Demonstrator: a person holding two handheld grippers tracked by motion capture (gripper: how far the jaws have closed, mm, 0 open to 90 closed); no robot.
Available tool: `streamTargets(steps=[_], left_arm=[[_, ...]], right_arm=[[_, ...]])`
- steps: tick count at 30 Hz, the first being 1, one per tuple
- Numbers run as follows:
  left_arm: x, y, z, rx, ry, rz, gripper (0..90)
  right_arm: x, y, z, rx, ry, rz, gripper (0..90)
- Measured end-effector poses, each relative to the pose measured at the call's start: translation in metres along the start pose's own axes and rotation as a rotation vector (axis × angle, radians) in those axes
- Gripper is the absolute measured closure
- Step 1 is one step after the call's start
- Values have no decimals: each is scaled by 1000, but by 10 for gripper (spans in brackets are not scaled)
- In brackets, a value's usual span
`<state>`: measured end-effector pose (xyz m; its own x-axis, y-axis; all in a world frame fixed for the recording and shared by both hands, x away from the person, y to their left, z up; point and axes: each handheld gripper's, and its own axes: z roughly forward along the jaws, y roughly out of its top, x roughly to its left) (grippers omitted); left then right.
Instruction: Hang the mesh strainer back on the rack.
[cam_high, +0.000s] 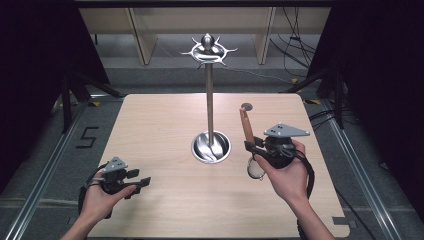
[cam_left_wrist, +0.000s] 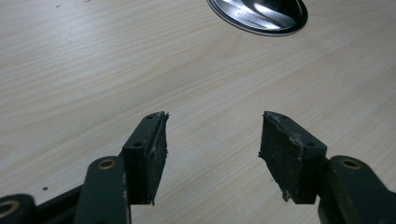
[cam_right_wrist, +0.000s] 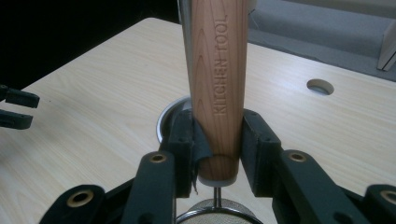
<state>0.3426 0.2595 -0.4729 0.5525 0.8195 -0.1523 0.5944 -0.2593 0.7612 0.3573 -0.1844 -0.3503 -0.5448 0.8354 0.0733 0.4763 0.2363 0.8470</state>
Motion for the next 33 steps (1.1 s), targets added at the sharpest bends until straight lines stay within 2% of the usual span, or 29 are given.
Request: streamTargets(steps=[2, 7, 9, 10, 13, 14, 15, 19, 20, 22, 25, 27, 31, 33], left_arm=[[0, 0, 1, -9, -2, -2, 401], [0, 0, 0, -7, -2, -7, 401], [0, 0, 0, -2, -11, -8, 401], [0, 0, 0, -12, -10, -20, 401], [-1, -1, 1, -20, -9, -22, 401], [-1, -1, 1, -18, -6, -21, 400], [0, 0, 1, -12, -12, -20, 400], [-1, 0, 0, -9, -9, -28, 400], [0, 0, -1, 0, -6, -12, 400], [1, 0, -1, -4, -3, -10, 400], [1, 0, -1, -8, -4, -9, 400], [1, 0, -1, -1, -9, -7, 400], [1, 0, 0, -6, -13, -12, 400], [2, 0, 0, -1, -11, -5, 399]], right_arm=[[-1, 2, 0, -15, 2, -36, 689], [2, 4, 0, -38, -5, -12, 689], [0, 6, 0, -27, 3, -31, 689], [1, 7, 0, -30, 5, -17, 689], [0, 8, 1, -52, 5, -33, 689], [1, 9, 0, -41, 9, -12, 689], [0, 9, 0, -47, 5, -23, 690], [0, 12, 0, -67, 2, -18, 689], [2, 12, -1, -59, 3, 6, 690], [-1, 13, 0, -79, 8, -25, 689], [1, 14, -2, -73, 4, 1, 689], [-1, 15, -1, -93, 8, -27, 689], [1, 17, -3, -88, 0, -17, 689], [0, 19, -1, -106, 10, -29, 689]])
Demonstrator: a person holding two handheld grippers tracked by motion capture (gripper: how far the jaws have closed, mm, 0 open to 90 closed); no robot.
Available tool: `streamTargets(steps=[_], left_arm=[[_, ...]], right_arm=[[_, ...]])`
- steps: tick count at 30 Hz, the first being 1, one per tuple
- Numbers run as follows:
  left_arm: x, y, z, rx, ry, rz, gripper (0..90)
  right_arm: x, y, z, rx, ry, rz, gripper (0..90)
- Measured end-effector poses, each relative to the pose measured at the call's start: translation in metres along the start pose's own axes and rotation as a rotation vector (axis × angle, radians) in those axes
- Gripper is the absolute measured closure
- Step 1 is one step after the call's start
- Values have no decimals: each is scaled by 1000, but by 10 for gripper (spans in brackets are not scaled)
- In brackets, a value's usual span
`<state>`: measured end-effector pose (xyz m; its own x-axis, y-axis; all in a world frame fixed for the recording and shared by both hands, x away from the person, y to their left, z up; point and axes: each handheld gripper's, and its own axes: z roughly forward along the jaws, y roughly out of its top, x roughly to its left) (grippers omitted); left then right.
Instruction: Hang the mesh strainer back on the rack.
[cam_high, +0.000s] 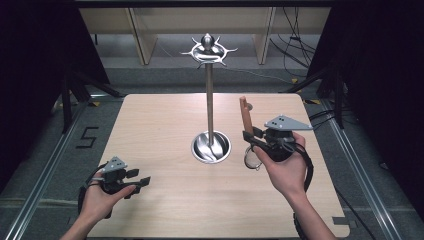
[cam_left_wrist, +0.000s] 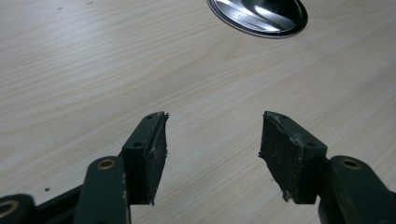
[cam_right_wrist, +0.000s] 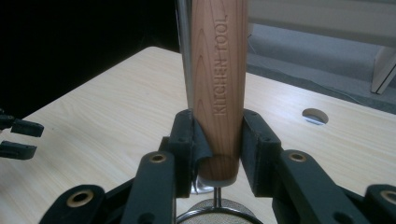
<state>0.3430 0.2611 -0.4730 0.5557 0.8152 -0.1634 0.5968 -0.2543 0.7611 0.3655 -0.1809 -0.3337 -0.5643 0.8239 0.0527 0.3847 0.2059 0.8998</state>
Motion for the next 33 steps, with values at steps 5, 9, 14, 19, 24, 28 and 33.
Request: streamTargets(steps=[5, 9, 14, 19, 24, 28, 33], left_arm=[[0, 0, 0, -8, 7, -1, 399], [-1, 0, 0, -4, 8, -3, 400], [-1, 0, 0, -7, 9, -2, 400], [0, 0, -1, -9, 11, -4, 399], [-1, 0, -1, -8, 10, -1, 400], [-1, 0, -1, -6, 12, -2, 400], [0, 0, -1, -10, 10, -2, 399]], right_arm=[[1, 3, -1, 3, -6, 6, 689], [1, 5, -1, -19, -4, -6, 689], [2, 9, -3, -29, -18, 5, 689], [2, 13, -4, -28, -19, -6, 689], [4, 14, -2, -36, -10, 4, 689], [5, 17, -3, -45, -9, 8, 689], [4, 20, -4, -64, -22, -13, 689]])
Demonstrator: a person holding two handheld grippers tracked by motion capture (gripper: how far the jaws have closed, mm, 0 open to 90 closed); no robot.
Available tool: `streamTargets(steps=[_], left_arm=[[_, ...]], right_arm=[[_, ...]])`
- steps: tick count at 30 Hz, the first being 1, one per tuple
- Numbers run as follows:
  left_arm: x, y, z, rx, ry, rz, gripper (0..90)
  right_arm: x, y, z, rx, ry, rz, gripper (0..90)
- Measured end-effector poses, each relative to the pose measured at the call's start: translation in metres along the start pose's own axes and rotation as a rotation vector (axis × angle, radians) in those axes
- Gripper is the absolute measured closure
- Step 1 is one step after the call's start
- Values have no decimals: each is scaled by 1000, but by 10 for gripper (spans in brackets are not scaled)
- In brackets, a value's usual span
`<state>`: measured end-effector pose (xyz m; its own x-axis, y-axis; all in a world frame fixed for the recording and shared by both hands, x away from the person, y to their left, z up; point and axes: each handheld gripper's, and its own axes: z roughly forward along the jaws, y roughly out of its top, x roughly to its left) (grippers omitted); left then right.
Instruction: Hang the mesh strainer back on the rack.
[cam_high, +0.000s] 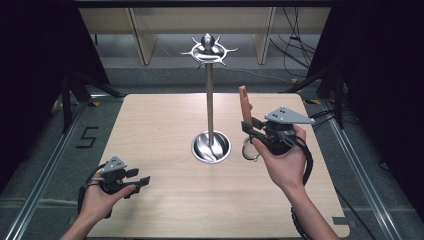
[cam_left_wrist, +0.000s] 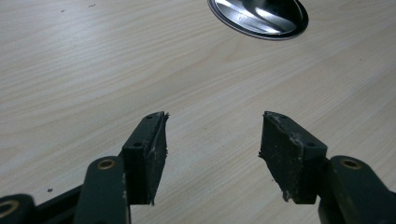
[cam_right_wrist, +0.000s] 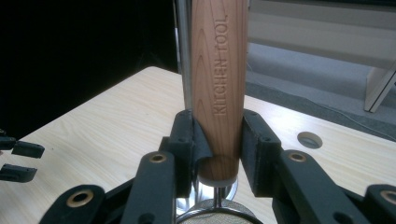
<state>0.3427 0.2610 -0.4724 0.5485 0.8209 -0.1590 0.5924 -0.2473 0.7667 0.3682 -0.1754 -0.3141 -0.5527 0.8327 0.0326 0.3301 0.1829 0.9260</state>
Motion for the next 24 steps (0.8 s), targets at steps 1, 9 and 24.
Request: streamTargets(steps=[1, 9, 24], left_arm=[[0, 0, 0, 1, 1, 0, 400], [0, 0, 0, 1, 0, 0, 399], [0, 0, 1, -3, 0, 4, 399]], right_arm=[[1, 1, 0, 12, 6, 9, 689], [1, 5, 0, -10, 3, -9, 689], [1, 10, 0, -21, 5, 0, 689]])
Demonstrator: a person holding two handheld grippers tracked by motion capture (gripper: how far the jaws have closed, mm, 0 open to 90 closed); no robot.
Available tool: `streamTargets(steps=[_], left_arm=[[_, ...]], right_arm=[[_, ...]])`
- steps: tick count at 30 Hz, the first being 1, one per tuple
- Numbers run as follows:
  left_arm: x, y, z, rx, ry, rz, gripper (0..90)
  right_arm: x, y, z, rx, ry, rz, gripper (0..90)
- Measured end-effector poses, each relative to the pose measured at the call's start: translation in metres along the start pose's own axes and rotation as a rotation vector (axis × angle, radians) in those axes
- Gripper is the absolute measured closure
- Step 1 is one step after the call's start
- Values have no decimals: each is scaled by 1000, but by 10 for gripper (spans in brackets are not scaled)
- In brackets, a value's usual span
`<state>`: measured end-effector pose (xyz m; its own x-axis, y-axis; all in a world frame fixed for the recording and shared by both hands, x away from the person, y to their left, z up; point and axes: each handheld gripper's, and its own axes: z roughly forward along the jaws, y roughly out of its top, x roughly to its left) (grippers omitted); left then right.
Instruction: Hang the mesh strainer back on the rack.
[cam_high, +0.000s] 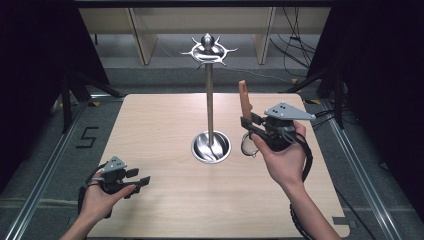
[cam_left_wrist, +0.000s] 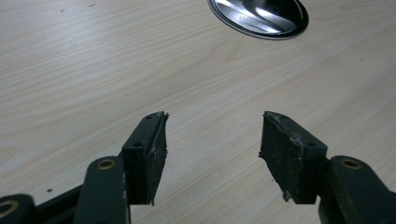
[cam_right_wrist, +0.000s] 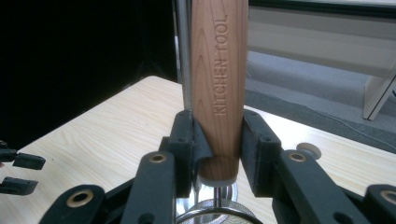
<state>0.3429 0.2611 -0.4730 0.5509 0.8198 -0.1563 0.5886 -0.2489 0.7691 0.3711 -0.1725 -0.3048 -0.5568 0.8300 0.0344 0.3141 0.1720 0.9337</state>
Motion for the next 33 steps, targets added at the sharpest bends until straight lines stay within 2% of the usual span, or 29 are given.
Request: streamTargets(steps=[2, 3, 4, 6, 8, 10, 11, 13, 16, 17, 18, 21, 22, 23, 24, 28, 31, 33], left_arm=[[0, 0, 0, 3, 3, -3, 399], [0, 0, 0, 2, 3, -3, 399], [0, 0, 0, 1, 2, -3, 399], [0, 0, 0, 1, 2, -4, 399], [0, 0, 0, 1, 1, -3, 398], [0, 0, 0, 2, 2, -4, 399], [0, 0, 0, -3, 0, -3, 399], [0, 0, 0, -1, -2, -4, 398], [0, 0, 0, -1, -1, -5, 399], [0, 0, 0, -2, -1, -5, 398], [0, 0, 0, -3, -1, -5, 399], [0, 0, 0, -2, -2, -4, 399], [0, 0, 0, -2, -2, -3, 398], [0, 0, 0, -3, -1, -4, 399], [0, 0, 0, -3, -2, -4, 398], [0, 0, 0, -3, -3, -6, 398], [0, 0, 0, -15, -1, -16, 398], [-1, 0, 0, -16, 6, -15, 398]], right_arm=[[-1, 1, 0, -11, -10, -33, 689], [0, 1, 0, -5, -4, -8, 689], [0, 2, 0, -7, -9, -19, 689], [2, 3, 0, 5, 5, 7, 689], [1, 4, 1, -16, -3, -14, 689], [2, 5, 1, -11, -4, -2, 689], [1, 6, 2, -12, 0, -14, 689], [2, 8, 1, 0, 1, 20, 689], [1, 9, 2, -21, -1, -13, 689], [2, 10, 1, -10, 6, 11, 689], [1, 10, 2, -29, -2, -10, 689], [2, 12, 2, -23, -1, -7, 689], [3, 12, 1, -12, 2, 12, 689], [1, 12, 2, -24, -4, -12, 689], [1, 12, 2, -24, -4, -16, 689], [4, 14, 2, -12, 0, 20, 689], [1, 15, 4, -34, -3, -23, 689], [2, 16, 4, -22, 0, -8, 689]])
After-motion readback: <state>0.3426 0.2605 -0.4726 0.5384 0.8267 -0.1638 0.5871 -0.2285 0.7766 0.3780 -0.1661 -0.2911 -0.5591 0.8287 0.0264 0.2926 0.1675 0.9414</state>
